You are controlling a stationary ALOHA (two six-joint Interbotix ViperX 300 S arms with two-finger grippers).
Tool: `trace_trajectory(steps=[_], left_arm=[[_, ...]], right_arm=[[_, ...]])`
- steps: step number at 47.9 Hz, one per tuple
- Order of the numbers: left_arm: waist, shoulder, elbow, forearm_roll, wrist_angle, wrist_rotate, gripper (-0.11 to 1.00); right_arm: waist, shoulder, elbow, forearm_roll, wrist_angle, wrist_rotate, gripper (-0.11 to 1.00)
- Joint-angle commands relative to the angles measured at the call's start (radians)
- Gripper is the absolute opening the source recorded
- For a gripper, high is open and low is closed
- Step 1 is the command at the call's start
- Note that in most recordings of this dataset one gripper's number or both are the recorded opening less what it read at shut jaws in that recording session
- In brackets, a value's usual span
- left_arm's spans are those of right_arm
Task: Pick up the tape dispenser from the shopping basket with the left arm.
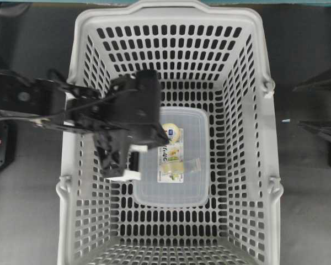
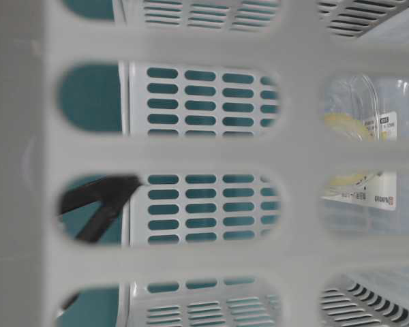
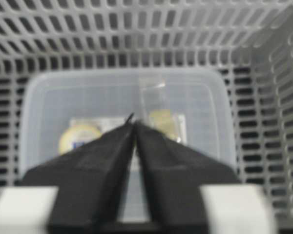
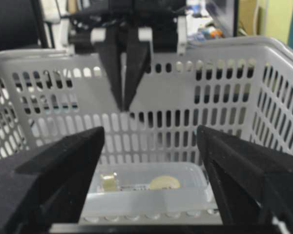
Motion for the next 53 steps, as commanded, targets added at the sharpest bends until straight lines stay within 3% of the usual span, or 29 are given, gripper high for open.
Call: trace_trajectory(steps=[1, 9, 12, 15, 37, 40, 47, 53], left_arm=[[-0.005, 0.037, -0.041, 0.003, 0.020, -0.040, 0.26], [-0.011, 0.117, -0.058, 0.003, 0.029, -0.109, 0.75], [-0.020, 0.144, -0.064, 0.003, 0.029, -0.114, 0.87], [-0.037, 0.170, -0.067, 0.003, 0.031, -0.115, 0.91], [-0.055, 0.255, -0.071, 0.003, 0.015, -0.121, 0.86], [-0.060, 0.250, -0.072, 0.003, 0.023, -0.120, 0.76], [-0.063, 0.215, -0.077, 0.003, 0.055, -0.110, 0.32], [-0.060, 0.166, -0.110, 0.003, 0.118, -0.100, 0.29]], right_arm=[[-0.003, -0.011, -0.008, 0.002, 0.005, -0.002, 0.74], [-0.003, -0.041, 0.003, 0.003, 0.008, -0.003, 0.73], [-0.002, -0.048, 0.005, 0.003, 0.008, -0.003, 0.73], [-0.002, -0.051, 0.006, 0.003, 0.009, -0.003, 0.73], [-0.003, -0.054, 0.018, 0.003, 0.029, -0.005, 0.73], [-0.002, -0.054, 0.018, 0.002, 0.029, -0.003, 0.73], [-0.003, -0.055, 0.020, 0.002, 0.028, -0.003, 0.73], [-0.003, -0.064, 0.021, 0.003, 0.029, -0.003, 0.73]])
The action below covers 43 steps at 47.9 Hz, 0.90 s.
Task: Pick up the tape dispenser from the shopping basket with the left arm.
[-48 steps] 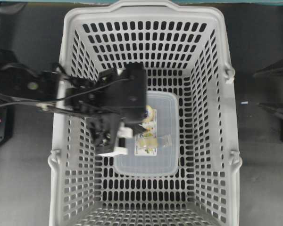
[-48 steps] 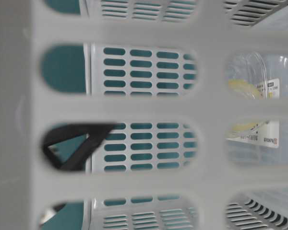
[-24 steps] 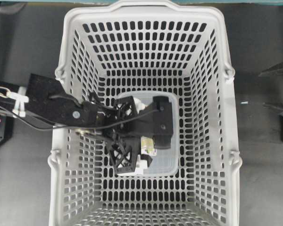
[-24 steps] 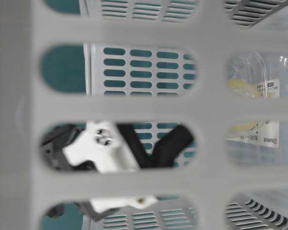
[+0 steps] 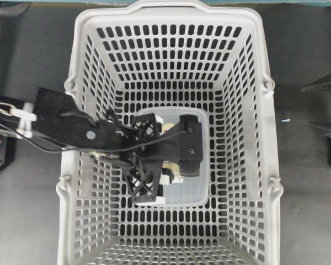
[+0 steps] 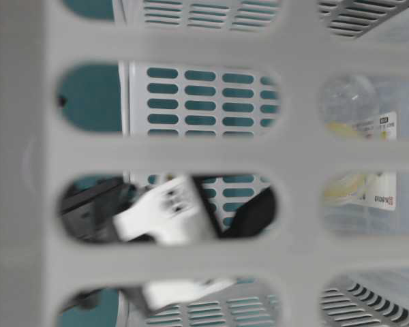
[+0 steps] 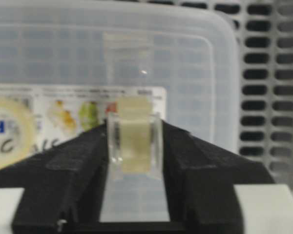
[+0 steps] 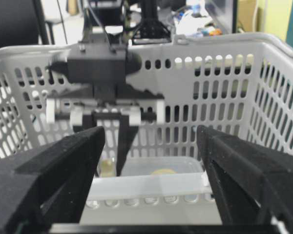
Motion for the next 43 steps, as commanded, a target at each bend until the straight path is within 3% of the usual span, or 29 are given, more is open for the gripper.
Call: trace_trajectory(steps=[1, 13, 20, 43], left_arm=[[0.002, -0.064, -0.058, 0.005, 0.041, 0.008, 0.29], [0.003, -0.156, -0.273, 0.005, 0.242, 0.063, 0.29], [0.003, -0.163, -0.351, 0.005, 0.307, 0.083, 0.29], [0.008, -0.158, -0.311, 0.003, 0.307, 0.097, 0.29]], right_arm=[[0.000, -0.003, -0.006, 0.002, -0.006, 0.000, 0.73], [-0.002, -0.026, -0.006, 0.003, -0.006, 0.000, 0.73], [0.000, -0.032, -0.006, 0.003, -0.006, 0.000, 0.73], [-0.002, -0.035, -0.002, 0.003, -0.006, 0.003, 0.73]])
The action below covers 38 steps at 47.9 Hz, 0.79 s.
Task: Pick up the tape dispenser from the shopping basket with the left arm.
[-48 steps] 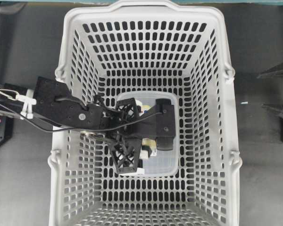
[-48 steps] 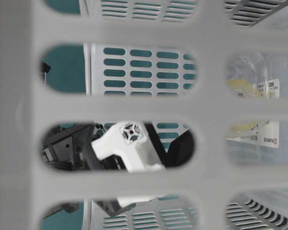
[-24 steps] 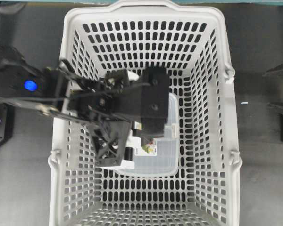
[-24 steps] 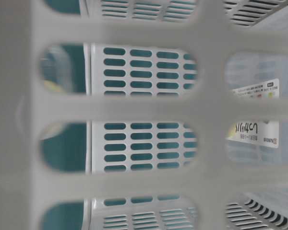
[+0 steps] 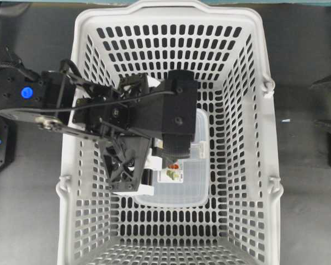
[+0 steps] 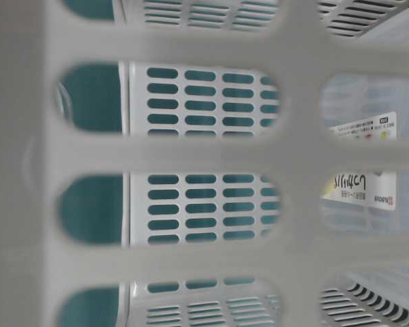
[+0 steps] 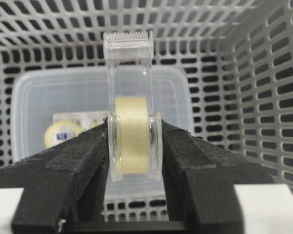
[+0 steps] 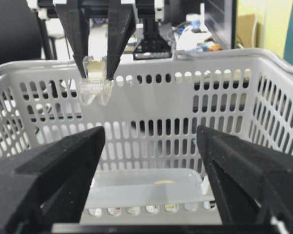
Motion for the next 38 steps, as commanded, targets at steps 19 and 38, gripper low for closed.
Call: trace_trajectory(steps=[19, 38], left_arm=[[0.000, -0.015, -0.009, 0.002, -0.005, 0.002, 0.29], [0.000, -0.014, -0.005, 0.003, -0.006, 0.002, 0.29]], right_arm=[[0.000, 0.006, -0.003, 0.003, -0.005, 0.002, 0.73], [-0.002, 0.006, -0.003, 0.002, -0.005, 0.002, 0.73]])
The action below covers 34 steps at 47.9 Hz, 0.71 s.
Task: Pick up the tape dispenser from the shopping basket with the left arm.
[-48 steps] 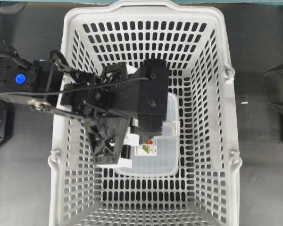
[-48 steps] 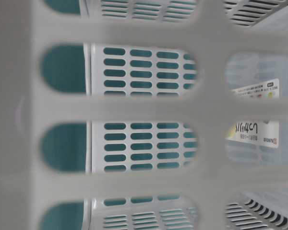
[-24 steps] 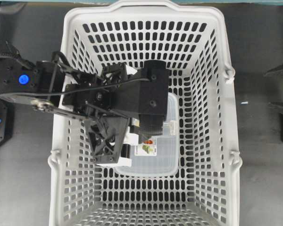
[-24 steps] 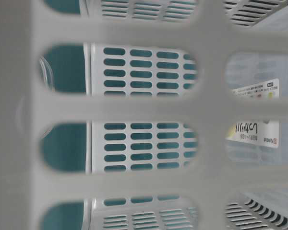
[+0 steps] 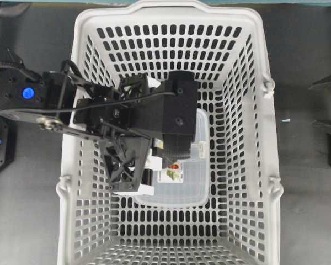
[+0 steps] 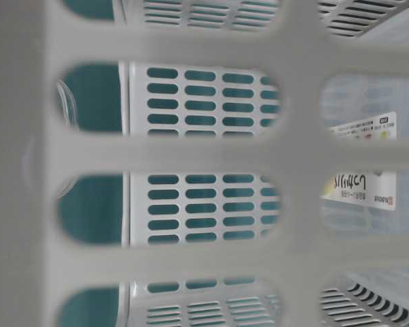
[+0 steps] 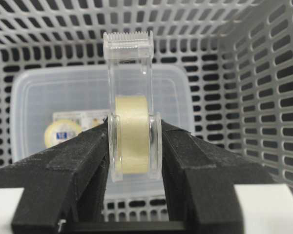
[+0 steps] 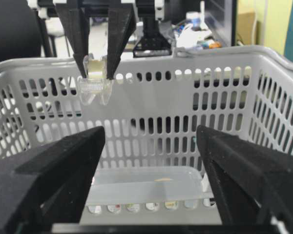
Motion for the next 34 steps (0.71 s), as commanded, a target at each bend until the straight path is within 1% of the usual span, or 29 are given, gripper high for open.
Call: trace_trajectory(steps=[1, 34], left_arm=[[0.000, -0.014, -0.006, 0.003, -0.006, 0.002, 0.29], [-0.006, -0.011, -0.002, 0.005, -0.018, 0.002, 0.29]], right_arm=[[-0.002, 0.006, -0.006, 0.003, -0.005, 0.002, 0.73], [-0.002, 0.006, 0.003, 0.003, 0.002, 0.003, 0.73]])
